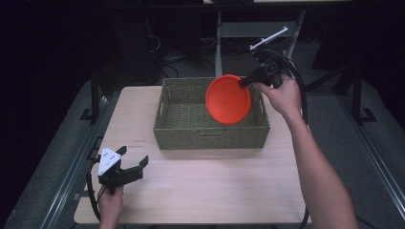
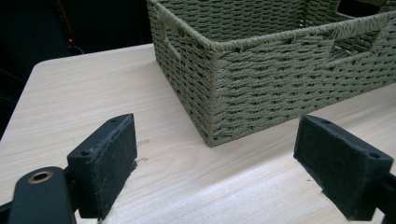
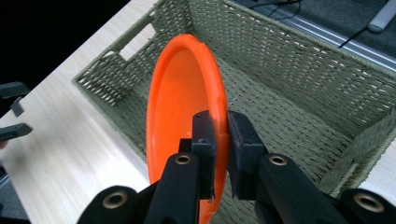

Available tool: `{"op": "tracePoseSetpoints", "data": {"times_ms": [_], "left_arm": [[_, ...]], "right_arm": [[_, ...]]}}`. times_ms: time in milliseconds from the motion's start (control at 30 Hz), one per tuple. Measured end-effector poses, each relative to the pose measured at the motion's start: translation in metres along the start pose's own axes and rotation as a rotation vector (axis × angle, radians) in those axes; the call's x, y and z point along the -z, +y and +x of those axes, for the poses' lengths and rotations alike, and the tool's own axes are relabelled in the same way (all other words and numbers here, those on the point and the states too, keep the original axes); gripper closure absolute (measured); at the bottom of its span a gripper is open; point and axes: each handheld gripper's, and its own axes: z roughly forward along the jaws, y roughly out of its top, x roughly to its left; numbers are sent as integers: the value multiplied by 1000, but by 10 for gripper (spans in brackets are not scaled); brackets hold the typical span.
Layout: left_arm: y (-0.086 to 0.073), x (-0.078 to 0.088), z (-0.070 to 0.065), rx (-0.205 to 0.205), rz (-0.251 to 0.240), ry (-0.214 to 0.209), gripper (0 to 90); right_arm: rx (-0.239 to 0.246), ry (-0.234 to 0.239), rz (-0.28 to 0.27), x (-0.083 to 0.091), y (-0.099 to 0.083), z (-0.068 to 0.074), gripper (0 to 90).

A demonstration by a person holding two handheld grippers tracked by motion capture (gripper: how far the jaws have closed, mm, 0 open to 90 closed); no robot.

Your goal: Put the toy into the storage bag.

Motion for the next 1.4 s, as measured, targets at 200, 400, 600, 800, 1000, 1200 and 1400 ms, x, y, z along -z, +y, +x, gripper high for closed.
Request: {"op": "tracePoseSetpoints", "data": {"times_ms": [200,400,600,800,1000,1200,1400], "left_arm": [[0,-1,-1,1,3,-4,127],[0,-1,-1,4,-1,-4,128],[0,-1,-1,1,-1,-7,128],[0,-1,0,1,0,-4,128],[0,-1,-1,-7,4,-5,128],[0,-1,0,2,-1,-5,127],[0,-1,-1,-4,0,-6,127]], "right_arm": [[-26,-12,-5,-8,1,-10,819],[-48,-21,2,-16,0,-20,819],[-71,-38,14,-30,-2,-28,819],[-92,-42,19,-41,-4,-36,819],[-119,-32,14,-50,-7,-40,818],[-131,-39,33,-62,-15,-44,818],[-147,-38,45,-74,-22,-49,818]]}}
